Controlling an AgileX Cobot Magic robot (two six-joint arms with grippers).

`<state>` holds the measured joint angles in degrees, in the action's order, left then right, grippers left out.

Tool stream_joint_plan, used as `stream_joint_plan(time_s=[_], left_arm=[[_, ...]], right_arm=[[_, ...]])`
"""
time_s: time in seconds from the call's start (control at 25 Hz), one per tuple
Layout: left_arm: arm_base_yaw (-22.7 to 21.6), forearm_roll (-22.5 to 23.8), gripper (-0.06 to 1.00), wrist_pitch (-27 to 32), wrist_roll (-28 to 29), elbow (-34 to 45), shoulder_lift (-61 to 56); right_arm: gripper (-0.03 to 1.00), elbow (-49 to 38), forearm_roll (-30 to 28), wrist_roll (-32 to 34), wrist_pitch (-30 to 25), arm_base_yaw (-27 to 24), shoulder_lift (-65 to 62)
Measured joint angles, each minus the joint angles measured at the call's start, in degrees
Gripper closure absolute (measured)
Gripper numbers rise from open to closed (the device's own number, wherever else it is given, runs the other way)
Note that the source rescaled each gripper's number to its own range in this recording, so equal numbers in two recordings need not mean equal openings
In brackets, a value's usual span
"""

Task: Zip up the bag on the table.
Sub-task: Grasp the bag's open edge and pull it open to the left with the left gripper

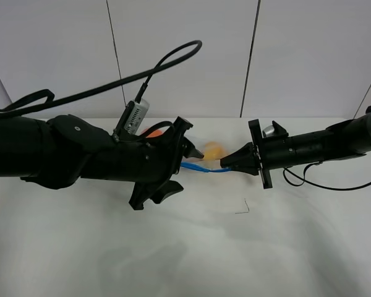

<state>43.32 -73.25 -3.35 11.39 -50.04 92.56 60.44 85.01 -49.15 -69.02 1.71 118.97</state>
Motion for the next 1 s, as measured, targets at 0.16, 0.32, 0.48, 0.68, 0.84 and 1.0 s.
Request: stream_joint_plan(time_s=[0.16, 0.32, 0.48, 0.68, 0.84, 1.0], left_arm=[[0.0, -0.1, -0.05, -1.0, 4.4, -0.1, 0.8], [0.0, -0.1, -0.02, -1.0, 9.9, -1.2, 4.0], [0.0, -0.1, -0.01, -1.2, 11.8, -4.4, 6.9], [0.0, -0.2, -0.01, -1.5, 12.8, -9.7, 10.8], [0.0, -0.3, -0.01, -1.6, 14.0, -11.0, 12.3], [0.0, -0.3, 0.05, -2.1, 14.7, -11.0, 12.6]], right_arm=[[0.97, 0.0, 3.8, 0.0, 0.0, 1.0, 0.0], [0.97, 0.0, 5.2, 0.0, 0.0, 1.0, 0.0], [0.97, 0.0, 5.2, 0.0, 0.0, 1.0, 0.0], [0.97, 0.0, 5.2, 0.0, 0.0, 1.0, 0.0], [0.97, 0.0, 5.2, 0.0, 0.0, 1.0, 0.0], [0.97, 0.0, 5.2, 0.0, 0.0, 1.0, 0.0]])
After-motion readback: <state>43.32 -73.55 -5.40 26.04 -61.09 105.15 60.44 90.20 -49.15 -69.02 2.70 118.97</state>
